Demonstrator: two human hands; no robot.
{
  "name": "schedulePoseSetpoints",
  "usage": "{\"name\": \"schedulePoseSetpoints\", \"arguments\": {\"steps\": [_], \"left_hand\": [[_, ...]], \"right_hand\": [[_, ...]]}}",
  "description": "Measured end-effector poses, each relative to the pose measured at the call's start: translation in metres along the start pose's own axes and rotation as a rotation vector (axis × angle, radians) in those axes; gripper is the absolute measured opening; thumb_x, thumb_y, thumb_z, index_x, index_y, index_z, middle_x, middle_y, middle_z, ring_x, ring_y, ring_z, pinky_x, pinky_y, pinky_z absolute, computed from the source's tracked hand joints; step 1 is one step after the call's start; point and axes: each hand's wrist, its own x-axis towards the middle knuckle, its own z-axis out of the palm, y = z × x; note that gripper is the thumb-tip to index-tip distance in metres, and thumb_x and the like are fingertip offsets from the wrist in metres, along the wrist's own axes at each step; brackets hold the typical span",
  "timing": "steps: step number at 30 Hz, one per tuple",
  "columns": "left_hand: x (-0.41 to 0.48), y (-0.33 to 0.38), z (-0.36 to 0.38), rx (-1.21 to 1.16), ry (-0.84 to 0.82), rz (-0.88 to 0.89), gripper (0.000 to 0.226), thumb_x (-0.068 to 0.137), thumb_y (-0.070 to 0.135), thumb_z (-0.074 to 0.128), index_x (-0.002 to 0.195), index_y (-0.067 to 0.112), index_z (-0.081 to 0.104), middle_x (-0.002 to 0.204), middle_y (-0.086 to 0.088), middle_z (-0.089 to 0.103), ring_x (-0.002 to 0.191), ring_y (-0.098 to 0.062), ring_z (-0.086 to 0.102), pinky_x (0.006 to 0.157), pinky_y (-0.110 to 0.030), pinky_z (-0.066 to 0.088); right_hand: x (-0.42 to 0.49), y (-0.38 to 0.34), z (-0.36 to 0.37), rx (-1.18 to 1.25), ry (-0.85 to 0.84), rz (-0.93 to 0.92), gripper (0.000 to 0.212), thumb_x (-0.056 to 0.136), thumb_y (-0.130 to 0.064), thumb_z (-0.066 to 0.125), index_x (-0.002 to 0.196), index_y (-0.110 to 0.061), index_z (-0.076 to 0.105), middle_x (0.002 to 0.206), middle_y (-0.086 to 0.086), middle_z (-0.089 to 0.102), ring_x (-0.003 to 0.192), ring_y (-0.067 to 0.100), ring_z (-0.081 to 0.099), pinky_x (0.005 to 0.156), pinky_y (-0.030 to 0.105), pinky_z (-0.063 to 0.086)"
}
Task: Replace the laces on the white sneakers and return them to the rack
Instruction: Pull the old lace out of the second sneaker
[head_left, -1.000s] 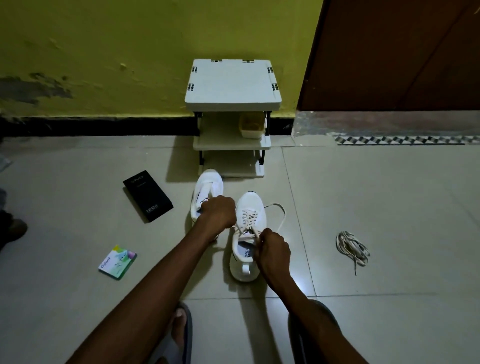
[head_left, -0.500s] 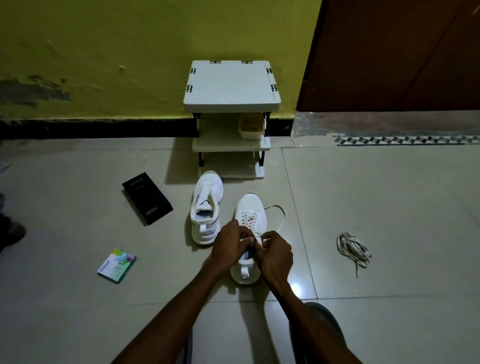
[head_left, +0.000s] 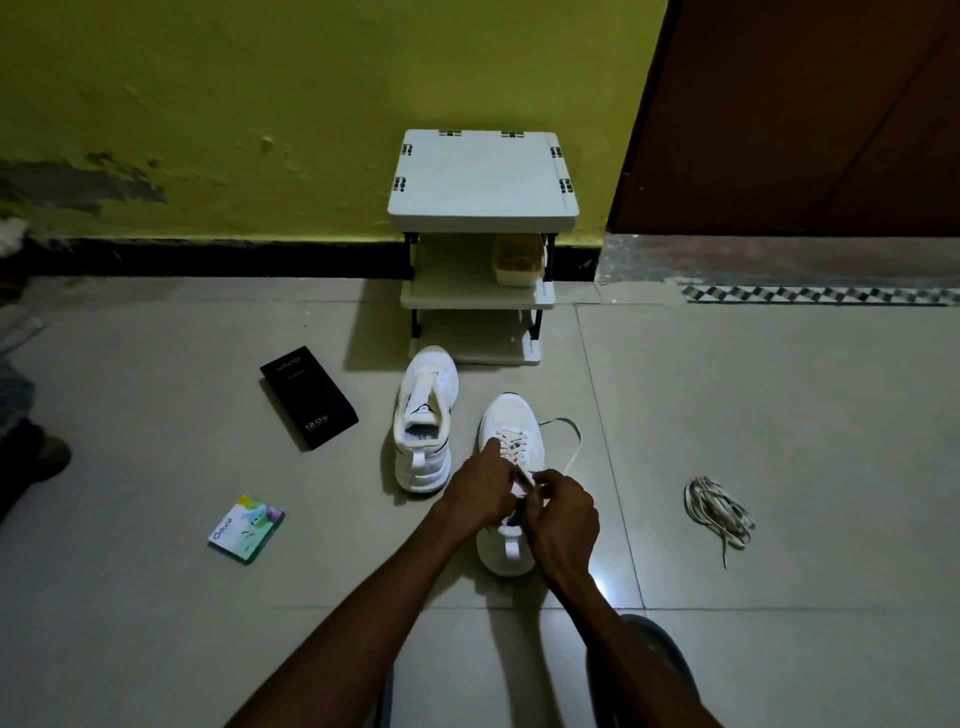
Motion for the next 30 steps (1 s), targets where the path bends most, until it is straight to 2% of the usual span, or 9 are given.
{"name": "schedulePoseSetpoints", "arguments": {"steps": [4, 6, 8, 12, 15, 19, 23, 28, 30], "left_hand": [[-0.004, 0.005, -0.040, -0.356, 0.128, -0.101, 0.011, 0.082, 0.017, 0.067, 0.073, 0.013, 0.069, 0.087, -0.010, 0.065, 0.088, -0.026, 0.065, 0.071, -0.026, 0.044], [-0.004, 0.003, -0.056, -0.491, 0.449, -0.249, 0.009, 0.087, 0.015, 0.063, 0.092, 0.010, 0.069, 0.100, -0.010, 0.066, 0.094, -0.024, 0.062, 0.079, -0.027, 0.044], [-0.007, 0.003, -0.061, -0.290, 0.632, -0.338, 0.029, 0.089, 0.019, 0.062, 0.116, 0.010, 0.058, 0.118, -0.012, 0.053, 0.105, -0.028, 0.055, 0.088, -0.036, 0.045], [-0.010, 0.003, -0.040, -0.045, 0.469, -0.251, 0.057, 0.087, 0.027, 0.066, 0.135, 0.010, 0.039, 0.134, -0.014, 0.041, 0.116, -0.033, 0.051, 0.088, -0.040, 0.046], [-0.012, 0.008, -0.008, -0.117, 0.273, -0.207, 0.066, 0.083, 0.032, 0.067, 0.136, 0.011, 0.032, 0.122, -0.014, 0.056, 0.107, -0.033, 0.061, 0.081, -0.040, 0.051], [-0.012, 0.012, 0.012, -0.154, 0.342, -0.207, 0.080, 0.090, 0.028, 0.060, 0.153, 0.013, 0.012, 0.116, -0.013, 0.063, 0.098, -0.028, 0.065, 0.077, -0.037, 0.051], [-0.002, 0.010, 0.018, -0.083, 0.269, -0.221, 0.080, 0.097, 0.031, 0.050, 0.154, 0.025, -0.006, 0.116, -0.011, 0.063, 0.095, -0.026, 0.065, 0.080, -0.036, 0.054], [0.005, -0.015, 0.002, -0.441, 0.339, -0.350, 0.089, 0.077, 0.021, 0.077, 0.145, 0.020, 0.020, 0.133, -0.018, 0.055, 0.114, -0.034, 0.059, 0.100, -0.047, 0.048], [0.004, -0.023, -0.003, -0.530, 0.301, -0.414, 0.083, 0.071, 0.016, 0.081, 0.136, 0.019, 0.029, 0.122, -0.023, 0.060, 0.106, -0.036, 0.061, 0.094, -0.047, 0.051]], "right_hand": [[0.006, 0.008, -0.009, -0.020, -0.024, -0.037, 0.012, 0.089, -0.033, 0.065, 0.091, -0.023, 0.072, 0.082, -0.004, 0.071, 0.074, 0.016, 0.068, 0.060, 0.021, 0.044], [0.009, 0.009, -0.012, -0.054, -0.040, -0.049, 0.015, 0.089, -0.039, 0.064, 0.089, -0.025, 0.071, 0.080, -0.007, 0.070, 0.072, 0.014, 0.066, 0.059, 0.023, 0.047], [0.010, 0.007, -0.014, -0.115, -0.047, -0.062, 0.015, 0.088, -0.038, 0.063, 0.088, -0.024, 0.068, 0.080, -0.006, 0.070, 0.072, 0.016, 0.067, 0.060, 0.025, 0.049], [0.015, -0.007, -0.016, -0.328, -0.116, -0.107, 0.021, 0.087, -0.039, 0.061, 0.092, -0.019, 0.062, 0.085, -0.002, 0.066, 0.077, 0.021, 0.066, 0.052, 0.022, 0.033], [0.022, -0.010, -0.015, -0.450, -0.145, -0.193, 0.032, 0.090, -0.048, 0.056, 0.098, -0.018, 0.061, 0.092, 0.000, 0.067, 0.082, 0.020, 0.067, 0.058, 0.023, 0.040], [0.031, -0.012, -0.009, -0.540, -0.260, -0.246, 0.032, 0.077, -0.043, 0.072, 0.096, -0.018, 0.065, 0.095, 0.002, 0.069, 0.083, 0.020, 0.068, 0.062, 0.023, 0.039], [0.034, -0.009, -0.009, -0.512, -0.257, -0.257, 0.021, 0.088, -0.032, 0.064, 0.097, -0.013, 0.064, 0.096, 0.005, 0.068, 0.087, 0.024, 0.067, 0.064, 0.024, 0.036], [0.038, 0.009, -0.017, -0.161, -0.152, -0.091, 0.029, 0.090, -0.026, 0.061, 0.063, -0.015, 0.057, 0.059, 0.000, 0.057, 0.053, 0.015, 0.053, 0.046, 0.018, 0.027], [0.038, 0.014, -0.014, -0.091, -0.150, -0.028, 0.036, 0.085, -0.027, 0.065, 0.055, -0.009, 0.057, 0.049, 0.001, 0.053, 0.045, 0.013, 0.048, 0.044, 0.022, 0.031]]}}
